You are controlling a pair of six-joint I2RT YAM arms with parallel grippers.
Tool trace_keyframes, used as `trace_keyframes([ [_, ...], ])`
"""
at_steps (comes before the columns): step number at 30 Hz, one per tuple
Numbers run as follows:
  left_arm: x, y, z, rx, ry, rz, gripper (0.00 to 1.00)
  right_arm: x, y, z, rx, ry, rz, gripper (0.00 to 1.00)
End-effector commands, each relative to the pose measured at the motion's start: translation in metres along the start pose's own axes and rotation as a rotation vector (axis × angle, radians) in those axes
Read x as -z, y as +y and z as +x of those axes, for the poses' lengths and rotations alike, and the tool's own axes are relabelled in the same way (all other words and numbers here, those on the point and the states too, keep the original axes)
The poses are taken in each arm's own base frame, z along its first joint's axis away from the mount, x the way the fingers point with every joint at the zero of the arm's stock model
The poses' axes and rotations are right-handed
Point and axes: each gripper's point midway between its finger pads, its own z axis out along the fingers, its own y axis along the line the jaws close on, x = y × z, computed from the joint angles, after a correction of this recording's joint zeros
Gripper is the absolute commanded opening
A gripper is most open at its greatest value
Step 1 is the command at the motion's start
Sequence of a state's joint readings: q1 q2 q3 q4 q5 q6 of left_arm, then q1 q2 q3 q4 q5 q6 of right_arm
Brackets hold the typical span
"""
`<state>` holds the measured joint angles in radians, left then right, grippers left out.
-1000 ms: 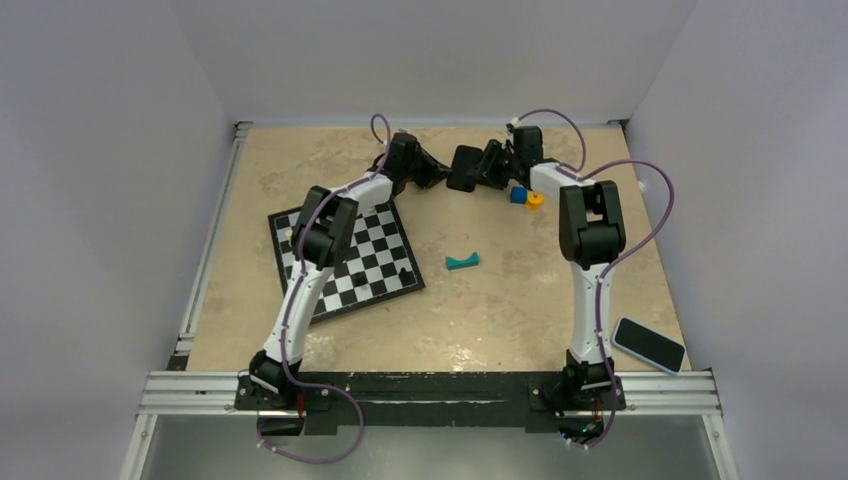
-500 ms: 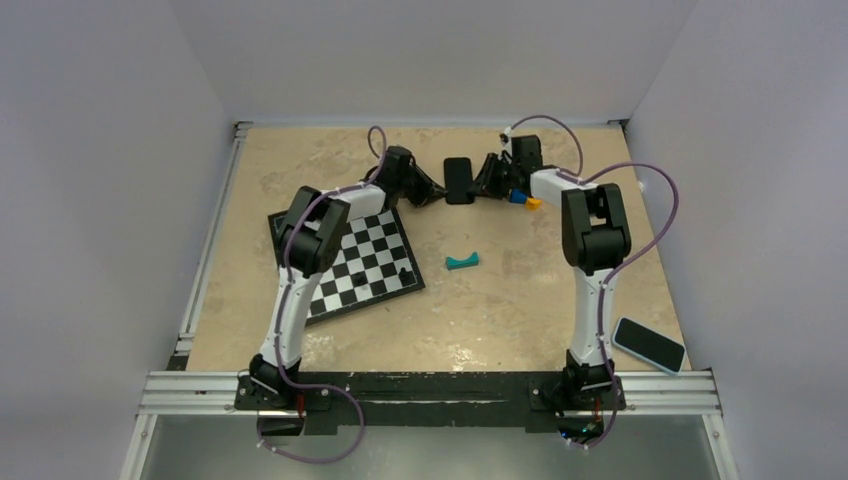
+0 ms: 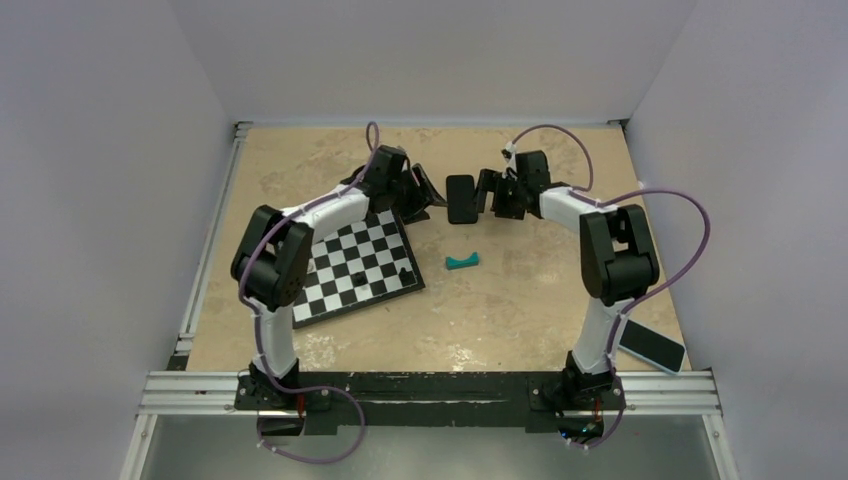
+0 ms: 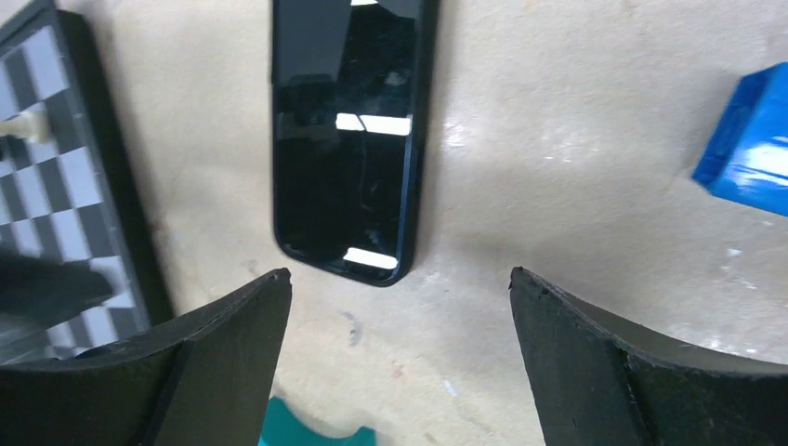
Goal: Take the phone out of the phone case
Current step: Move the phone to the center of the board, then pick up the phone at the center of the board.
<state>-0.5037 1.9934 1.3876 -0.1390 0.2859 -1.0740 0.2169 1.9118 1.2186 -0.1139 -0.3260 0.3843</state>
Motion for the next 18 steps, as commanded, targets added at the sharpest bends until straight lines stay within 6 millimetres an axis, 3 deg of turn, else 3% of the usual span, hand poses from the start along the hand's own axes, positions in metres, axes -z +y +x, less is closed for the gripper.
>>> trace_keyframes([
  [1, 0.067, -0.029, -0.021, -0.137, -0.053, 0.023, 0.66, -0.005, -0.009, -0.011, 0.095, -0.027, 0.091, 0.92],
  [5, 0.133, -0.043, -0.042, -0.220, -0.136, 0.061, 0.79, -0.024, -0.007, -0.010, 0.097, 0.009, 0.200, 0.94],
  [11, 0.214, -0.050, -0.057, -0.484, -0.264, -0.017, 1.00, -0.038, 0.019, -0.018, 0.105, 0.005, 0.216, 0.96],
  [14, 0.236, -0.043, -0.057, -0.574, -0.299, -0.062, 1.00, -0.048, 0.024, -0.017, 0.119, 0.039, 0.275, 0.97],
  [18, 0.246, -0.028, -0.055, -0.633, -0.347, -0.101, 1.00, -0.060, 0.023, -0.013, 0.118, 0.088, 0.401, 0.98],
])
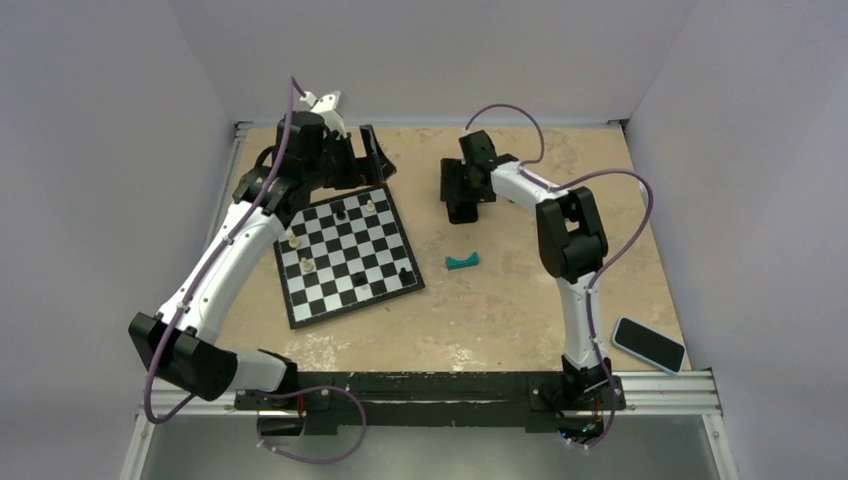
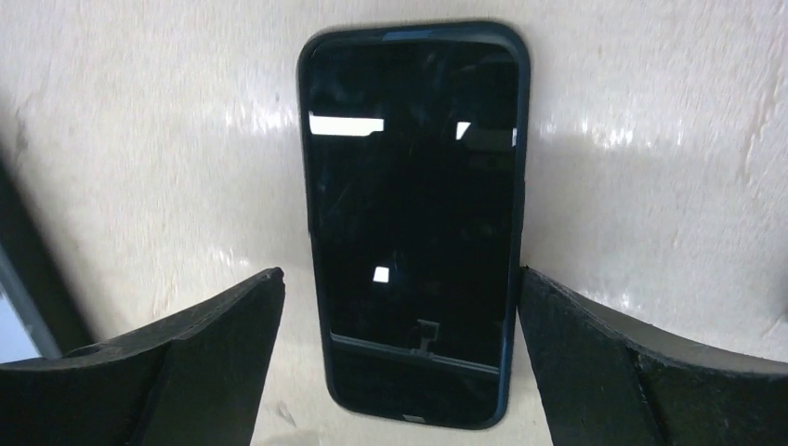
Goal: Take the phone out of the phone case
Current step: Pick up the phone at the center of the board.
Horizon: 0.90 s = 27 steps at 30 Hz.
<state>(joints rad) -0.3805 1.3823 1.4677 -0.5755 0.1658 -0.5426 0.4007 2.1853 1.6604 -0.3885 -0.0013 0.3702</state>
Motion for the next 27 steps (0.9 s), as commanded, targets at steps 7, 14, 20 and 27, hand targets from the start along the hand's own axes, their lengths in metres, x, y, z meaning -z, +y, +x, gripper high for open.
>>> trace_keyframes([
  [7, 0.009, 0.026, 0.025, -0.118, 0.049, -0.067, 1.00, -0.012, -0.018, 0.015, 0.049, 0.112, 0.364, 0.98],
  [14, 0.015, 0.026, 0.022, -0.129, 0.017, -0.060, 1.00, -0.021, -0.012, 0.036, 0.128, 0.189, 0.311, 0.86],
  [20, 0.012, 0.016, 0.027, -0.106, 0.032, -0.001, 0.99, -0.023, -0.001, 0.034, 0.145, 0.185, 0.232, 0.29],
  [27, -0.002, 0.013, 0.039, -0.074, 0.087, 0.037, 0.99, 0.019, 0.016, -0.010, 0.136, -0.075, 0.129, 0.00],
])
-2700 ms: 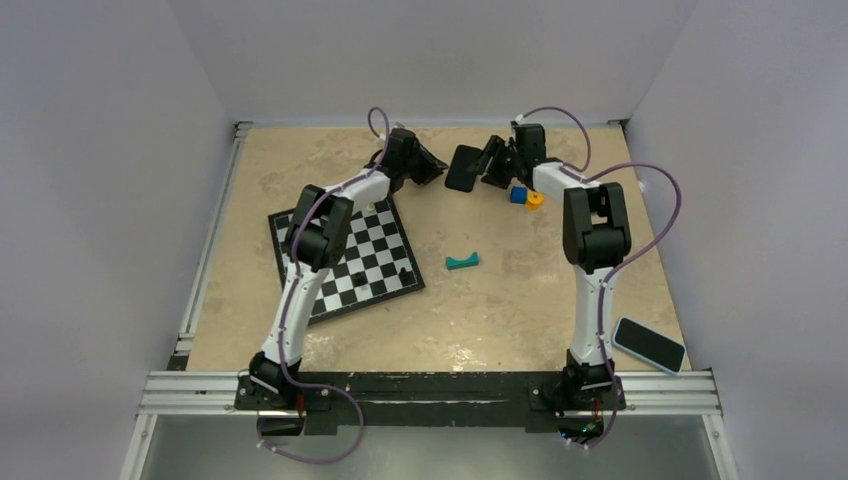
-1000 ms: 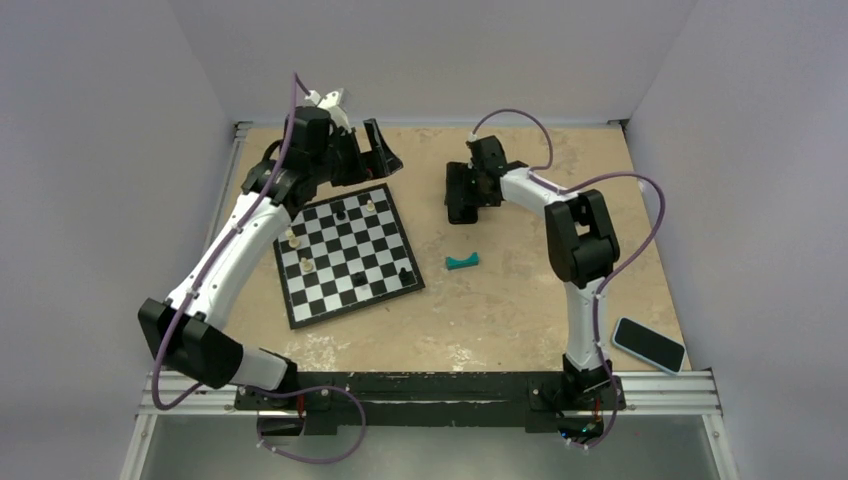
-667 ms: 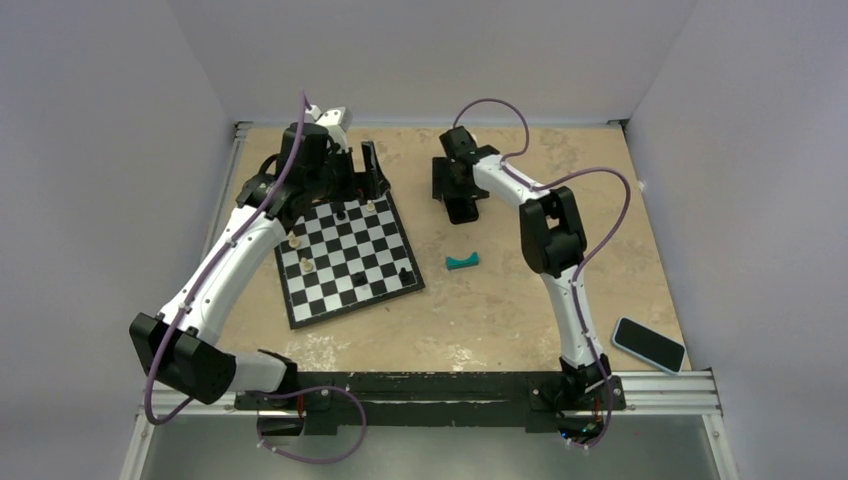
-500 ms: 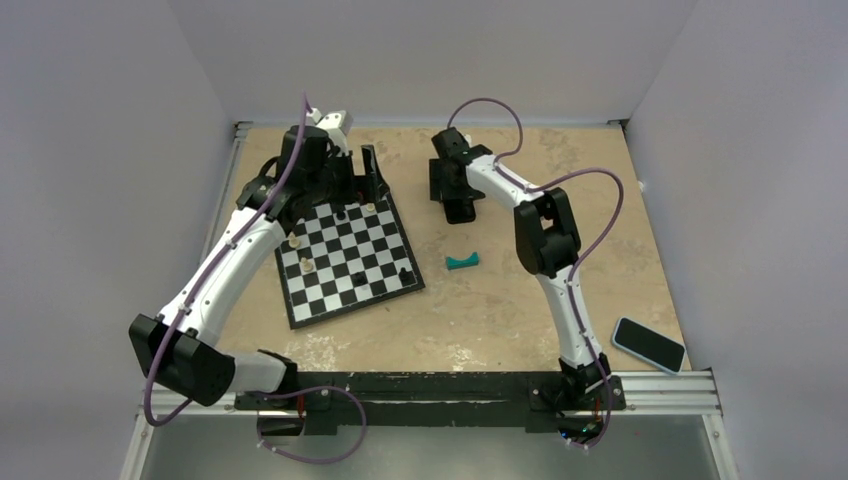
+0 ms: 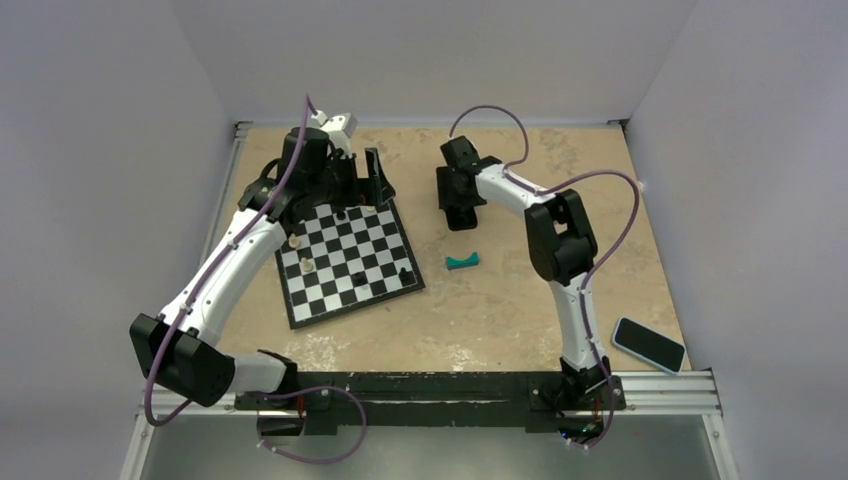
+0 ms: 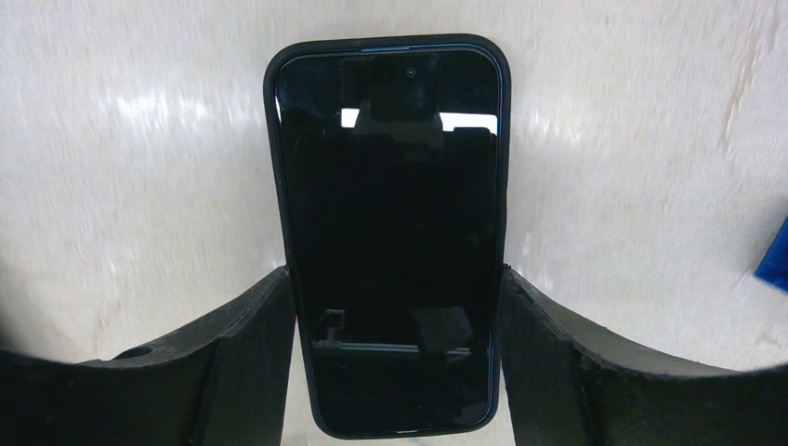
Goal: Take the phone out of the phone case
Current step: Pick up the phone at the center of the board.
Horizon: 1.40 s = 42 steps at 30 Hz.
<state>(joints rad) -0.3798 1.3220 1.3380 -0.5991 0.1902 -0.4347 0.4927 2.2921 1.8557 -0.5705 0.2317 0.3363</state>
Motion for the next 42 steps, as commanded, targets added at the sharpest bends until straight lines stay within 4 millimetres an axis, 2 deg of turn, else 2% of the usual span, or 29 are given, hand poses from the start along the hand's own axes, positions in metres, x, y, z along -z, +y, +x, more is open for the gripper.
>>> trace_keyframes([
  [1, -0.008, -0.009, -0.004, 0.017, -0.005, 0.061, 0.99, 0.033, 0.001, -0.016, 0.000, -0.129, -0.071, 0.00],
  [6, -0.014, -0.011, 0.000, 0.035, 0.010, 0.086, 0.99, 0.069, -0.010, -0.040, -0.094, -0.311, -0.099, 0.00],
  [10, -0.024, -0.016, 0.003, 0.071, 0.018, 0.148, 0.98, 0.106, -0.010, -0.055, -0.181, -0.498, -0.217, 0.00],
  [16, -0.040, -0.033, 0.012, 0.145, 0.066, 0.284, 0.94, 0.147, -0.008, -0.054, -0.279, -0.658, -0.355, 0.00],
  [22, -0.055, -0.046, 0.024, 0.241, 0.126, 0.385, 0.83, 0.187, 0.031, -0.022, -0.272, -0.658, -0.658, 0.00],
  [26, -0.063, -0.044, 0.030, 0.280, 0.146, 0.385, 0.76, 0.205, 0.051, 0.001, -0.296, -0.640, -0.761, 0.00],
  [32, -0.071, -0.039, 0.035, 0.289, 0.161, 0.368, 0.69, 0.231, 0.082, 0.006, -0.281, -0.634, -0.852, 0.00],
  [42, -0.077, -0.031, 0.039, 0.282, 0.181, 0.323, 0.51, 0.263, 0.115, 0.003, -0.258, -0.674, -0.896, 0.00],
])
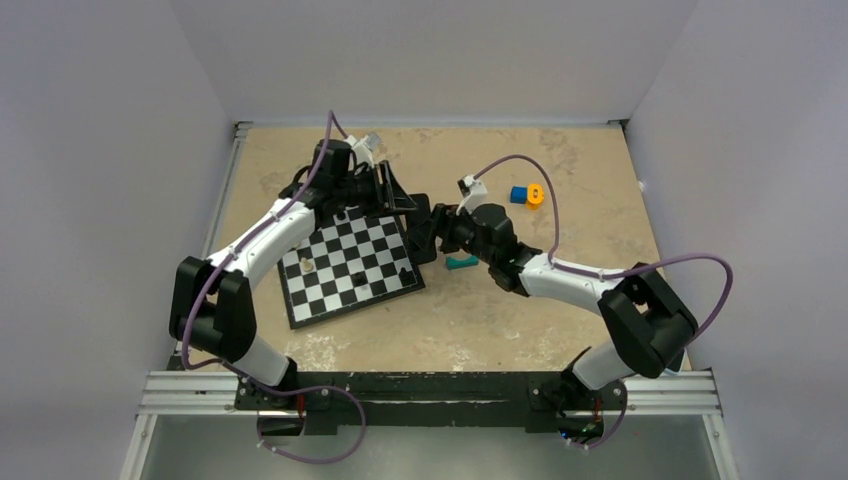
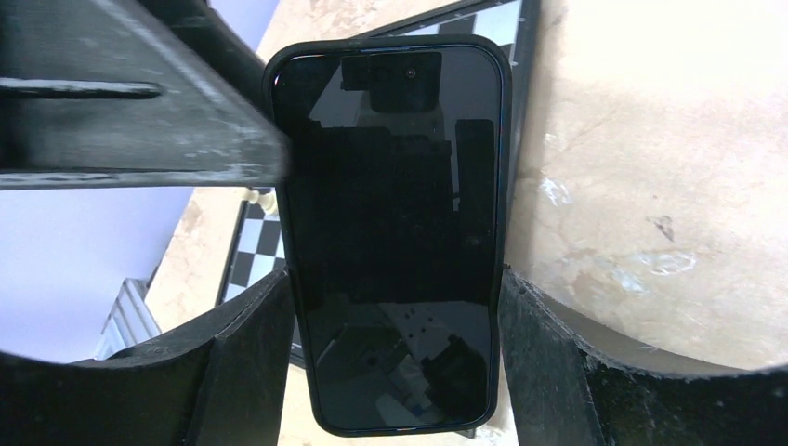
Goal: Take the phone out of the phone case
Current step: Pick up the phone at the center of the board.
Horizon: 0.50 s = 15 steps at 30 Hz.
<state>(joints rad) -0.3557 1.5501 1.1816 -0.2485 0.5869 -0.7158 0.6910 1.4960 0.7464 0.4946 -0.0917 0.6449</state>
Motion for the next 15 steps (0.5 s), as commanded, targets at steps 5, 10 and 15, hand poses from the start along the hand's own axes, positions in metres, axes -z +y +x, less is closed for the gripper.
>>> trace_keyframes([
  [5, 0.000, -0.005, -0.009, -0.028, -0.009, 0.003, 0.41, 0.005, 0.081, -0.074, 0.041, -0.219, -0.156, 0.00],
  [10, 0.000, -0.010, -0.008, -0.052, -0.001, 0.014, 0.21, 0.001, 0.090, -0.072, 0.089, -0.196, -0.148, 0.00],
  [15, 0.005, -0.016, -0.010, -0.102, -0.012, 0.028, 0.00, 0.000, 0.082, -0.047, 0.170, -0.082, -0.129, 0.61],
])
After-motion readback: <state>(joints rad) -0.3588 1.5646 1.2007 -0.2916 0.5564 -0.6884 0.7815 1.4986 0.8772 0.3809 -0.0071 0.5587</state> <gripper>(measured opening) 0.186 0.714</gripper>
